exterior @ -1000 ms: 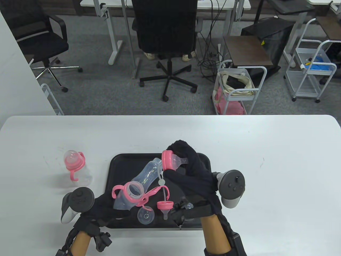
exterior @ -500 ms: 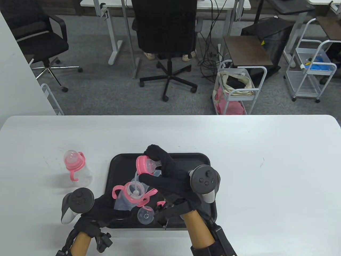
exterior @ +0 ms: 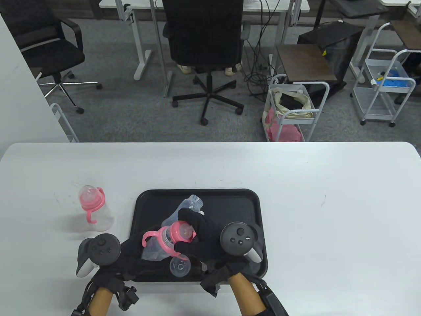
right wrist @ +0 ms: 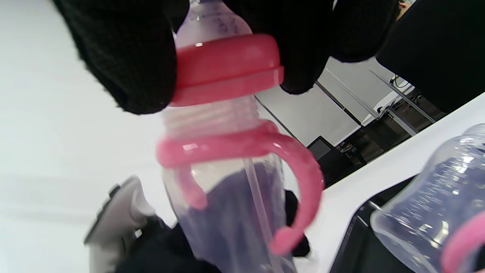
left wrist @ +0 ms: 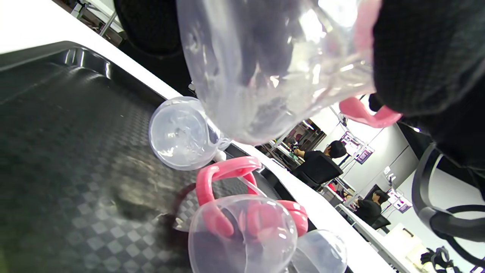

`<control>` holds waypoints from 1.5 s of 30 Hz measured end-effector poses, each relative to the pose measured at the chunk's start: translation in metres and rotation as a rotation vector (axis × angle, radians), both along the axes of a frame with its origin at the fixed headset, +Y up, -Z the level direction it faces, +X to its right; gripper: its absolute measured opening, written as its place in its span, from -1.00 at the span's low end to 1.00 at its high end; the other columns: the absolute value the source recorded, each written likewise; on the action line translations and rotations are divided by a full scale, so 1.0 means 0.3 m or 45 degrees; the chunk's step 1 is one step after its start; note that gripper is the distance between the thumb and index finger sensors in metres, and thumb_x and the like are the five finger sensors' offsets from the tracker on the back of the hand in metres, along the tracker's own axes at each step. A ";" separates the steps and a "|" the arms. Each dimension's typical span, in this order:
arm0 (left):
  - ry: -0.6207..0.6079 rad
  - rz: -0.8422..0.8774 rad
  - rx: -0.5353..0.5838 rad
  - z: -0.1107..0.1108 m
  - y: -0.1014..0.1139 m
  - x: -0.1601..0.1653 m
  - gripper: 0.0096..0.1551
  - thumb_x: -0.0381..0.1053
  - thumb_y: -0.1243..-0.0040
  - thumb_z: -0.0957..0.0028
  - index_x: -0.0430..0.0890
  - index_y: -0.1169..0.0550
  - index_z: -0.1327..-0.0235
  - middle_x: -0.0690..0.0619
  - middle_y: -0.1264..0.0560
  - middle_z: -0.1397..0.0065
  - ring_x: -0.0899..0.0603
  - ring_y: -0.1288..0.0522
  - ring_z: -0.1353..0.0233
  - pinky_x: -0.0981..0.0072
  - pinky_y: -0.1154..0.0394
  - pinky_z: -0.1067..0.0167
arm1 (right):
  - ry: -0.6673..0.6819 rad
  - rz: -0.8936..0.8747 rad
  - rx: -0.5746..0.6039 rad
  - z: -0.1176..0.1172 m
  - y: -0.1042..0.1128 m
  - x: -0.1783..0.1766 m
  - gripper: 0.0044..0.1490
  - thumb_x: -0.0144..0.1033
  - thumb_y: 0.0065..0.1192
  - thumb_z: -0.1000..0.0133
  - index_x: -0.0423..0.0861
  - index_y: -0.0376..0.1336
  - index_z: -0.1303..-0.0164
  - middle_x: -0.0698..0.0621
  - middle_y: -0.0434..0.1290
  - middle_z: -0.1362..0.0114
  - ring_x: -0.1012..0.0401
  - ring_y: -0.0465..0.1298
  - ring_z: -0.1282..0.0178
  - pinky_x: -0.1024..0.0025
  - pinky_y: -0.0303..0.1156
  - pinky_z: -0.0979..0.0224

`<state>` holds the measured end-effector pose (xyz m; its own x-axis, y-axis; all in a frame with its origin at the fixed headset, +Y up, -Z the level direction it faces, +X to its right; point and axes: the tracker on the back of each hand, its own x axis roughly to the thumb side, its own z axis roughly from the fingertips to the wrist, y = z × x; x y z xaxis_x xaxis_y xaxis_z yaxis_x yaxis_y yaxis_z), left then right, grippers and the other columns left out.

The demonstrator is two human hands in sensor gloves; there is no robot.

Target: Assemble baby bottles from components

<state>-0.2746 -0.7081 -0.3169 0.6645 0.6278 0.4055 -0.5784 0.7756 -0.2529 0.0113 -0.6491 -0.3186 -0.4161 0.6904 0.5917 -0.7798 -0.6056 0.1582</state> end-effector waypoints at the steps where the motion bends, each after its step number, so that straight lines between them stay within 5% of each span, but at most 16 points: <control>1: 0.001 -0.040 0.010 0.002 0.001 0.003 0.17 0.49 -0.48 0.23 0.32 -0.20 -0.67 0.27 -0.39 -0.65 -0.05 -0.47 -0.60 -0.12 -0.39 -0.50 | 0.029 -0.025 -0.012 -0.001 -0.011 0.002 0.08 0.05 0.58 0.00 -0.02 0.06 -0.62 -0.07 0.30 -0.64 -0.10 0.45 -0.49 -0.16 0.36 -0.51; 10: -0.112 -0.167 -0.073 -0.002 -0.023 0.027 0.17 0.53 -0.50 0.28 0.28 -0.29 -0.66 0.25 -0.47 -0.59 -0.03 -0.53 -0.51 -0.09 -0.42 -0.47 | 0.207 -0.216 -0.266 -0.013 -0.171 0.038 0.04 -0.08 0.64 0.04 0.12 0.08 -0.58 0.10 0.26 -0.69 -0.02 0.40 -0.61 -0.07 0.32 -0.62; 18: -0.214 -0.122 -0.188 -0.005 -0.029 0.018 0.18 0.58 -0.48 0.29 0.23 -0.33 -0.65 0.21 -0.53 -0.54 -0.03 -0.56 -0.45 -0.06 -0.43 -0.45 | 0.348 -0.204 -0.359 -0.019 -0.178 0.030 0.01 -0.16 0.65 0.01 0.14 0.09 -0.58 0.11 0.23 -0.72 -0.03 0.37 -0.65 -0.03 0.31 -0.65; 23: -0.118 -0.172 -0.061 0.008 -0.012 0.033 0.18 0.56 -0.47 0.28 0.23 -0.32 -0.65 0.21 -0.50 -0.56 -0.03 -0.54 -0.47 -0.06 -0.41 -0.47 | 0.044 -0.167 -0.302 -0.002 -0.174 0.024 0.11 0.16 0.56 0.06 -0.06 0.11 -0.59 -0.13 0.37 -0.52 -0.05 0.55 -0.33 -0.02 0.45 -0.46; 26: -0.046 -0.223 0.047 0.018 -0.006 0.045 0.18 0.57 -0.46 0.29 0.24 -0.31 -0.65 0.23 -0.50 -0.56 -0.02 -0.54 -0.47 -0.06 -0.41 -0.47 | -0.157 -0.146 -0.255 0.011 -0.180 0.023 0.20 0.37 0.42 0.10 -0.10 0.11 -0.59 -0.11 0.48 -0.36 0.02 0.63 -0.12 0.05 0.53 -0.27; 28: -0.042 -0.238 0.063 0.017 -0.003 0.044 0.18 0.59 -0.44 0.29 0.26 -0.30 -0.65 0.26 -0.49 -0.56 0.00 -0.54 -0.48 -0.04 -0.42 -0.47 | -0.159 -0.119 -0.224 0.010 -0.172 0.028 0.27 0.44 0.36 0.11 -0.12 0.06 -0.63 -0.08 0.50 -0.35 0.01 0.63 -0.14 0.02 0.53 -0.28; 30: -0.040 -0.170 0.040 0.014 -0.004 0.033 0.18 0.58 -0.45 0.29 0.26 -0.30 -0.65 0.25 -0.49 -0.56 -0.01 -0.53 -0.48 -0.05 -0.42 -0.47 | -0.053 -0.161 -0.259 0.006 -0.154 0.047 0.45 0.54 0.26 0.07 -0.18 -0.17 -0.73 -0.19 0.30 -0.60 -0.17 0.48 -0.47 -0.17 0.37 -0.48; 34: -0.088 0.014 -0.060 0.007 -0.007 0.012 0.18 0.58 -0.44 0.26 0.26 -0.29 -0.67 0.25 -0.48 -0.58 -0.02 -0.53 -0.50 -0.09 -0.40 -0.49 | 0.273 -0.768 -0.546 -0.021 -0.181 0.079 0.40 0.36 0.23 -0.19 -0.25 -0.43 -0.70 -0.23 -0.10 -0.80 -0.25 0.00 -0.80 -0.38 -0.13 -0.64; 36: -0.134 0.097 -0.115 0.002 -0.010 0.013 0.18 0.58 -0.43 0.25 0.25 -0.28 -0.68 0.23 -0.48 -0.58 -0.02 -0.53 -0.50 -0.11 -0.39 -0.51 | 0.630 -1.232 -0.827 -0.019 -0.192 0.056 0.27 -0.10 0.34 -0.28 -0.13 -0.50 -0.68 -0.13 -0.25 -0.84 -0.18 -0.25 -0.85 -0.30 -0.42 -0.69; 38: -0.220 0.171 -0.195 -0.003 -0.016 0.021 0.18 0.58 -0.43 0.24 0.24 -0.29 -0.68 0.22 -0.49 -0.57 -0.02 -0.54 -0.50 -0.13 -0.38 -0.51 | 0.719 -1.214 -0.837 -0.013 -0.190 0.036 0.25 -0.29 0.34 -0.28 -0.10 -0.52 -0.66 -0.09 -0.29 -0.83 -0.13 -0.30 -0.85 -0.23 -0.45 -0.72; 41: -0.379 0.257 -0.331 -0.005 -0.029 0.044 0.18 0.59 -0.42 0.21 0.20 -0.30 -0.70 0.19 -0.50 -0.57 -0.03 -0.55 -0.49 -0.15 -0.38 -0.52 | 0.645 -0.806 -0.584 -0.005 -0.168 0.010 0.22 -0.30 0.34 -0.23 -0.13 -0.45 -0.68 -0.07 -0.18 -0.83 -0.13 -0.16 -0.84 -0.22 -0.26 -0.72; 45: -0.414 0.309 -0.364 -0.003 -0.027 0.045 0.18 0.59 -0.41 0.19 0.17 -0.30 -0.70 0.15 -0.51 -0.56 -0.05 -0.55 -0.47 -0.15 -0.38 -0.51 | 0.638 -0.709 -0.562 0.013 -0.142 -0.002 0.16 -0.40 0.41 -0.21 -0.08 -0.32 -0.72 -0.05 -0.03 -0.82 -0.06 0.03 -0.84 -0.28 -0.16 -0.72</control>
<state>-0.2612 -0.7163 -0.3178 0.3530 0.8652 0.3562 -0.5899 0.5013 -0.6330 0.0109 -0.6916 -0.3148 0.2882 0.9258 0.2447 -0.7200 0.0410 0.6928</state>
